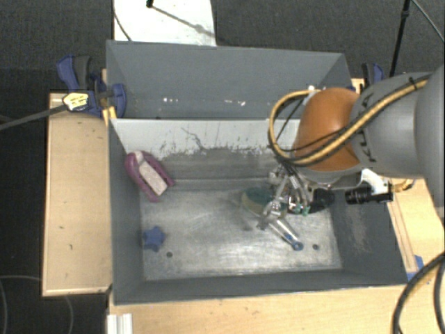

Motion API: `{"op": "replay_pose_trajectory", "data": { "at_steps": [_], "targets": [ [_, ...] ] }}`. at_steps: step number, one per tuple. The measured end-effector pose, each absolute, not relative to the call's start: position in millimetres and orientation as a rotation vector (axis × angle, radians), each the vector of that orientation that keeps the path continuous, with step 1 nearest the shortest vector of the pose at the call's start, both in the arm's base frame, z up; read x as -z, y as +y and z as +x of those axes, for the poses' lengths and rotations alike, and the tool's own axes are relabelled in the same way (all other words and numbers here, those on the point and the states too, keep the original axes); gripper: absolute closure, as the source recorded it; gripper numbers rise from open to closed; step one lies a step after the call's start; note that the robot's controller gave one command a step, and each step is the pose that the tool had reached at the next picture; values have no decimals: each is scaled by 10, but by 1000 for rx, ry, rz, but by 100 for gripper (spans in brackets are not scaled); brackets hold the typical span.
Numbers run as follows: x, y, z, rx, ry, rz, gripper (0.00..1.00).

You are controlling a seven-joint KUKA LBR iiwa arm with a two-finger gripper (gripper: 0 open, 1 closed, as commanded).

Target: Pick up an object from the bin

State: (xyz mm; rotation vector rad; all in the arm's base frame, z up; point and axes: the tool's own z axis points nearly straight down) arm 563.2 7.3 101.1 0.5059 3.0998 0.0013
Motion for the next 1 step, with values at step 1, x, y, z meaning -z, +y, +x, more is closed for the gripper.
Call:
{"op": "replay_pose_trajectory", "data": {
  "at_steps": [1],
  "targets": [
    [-1005,-160,5578,-3,2921,1163,0]
  ]
}}
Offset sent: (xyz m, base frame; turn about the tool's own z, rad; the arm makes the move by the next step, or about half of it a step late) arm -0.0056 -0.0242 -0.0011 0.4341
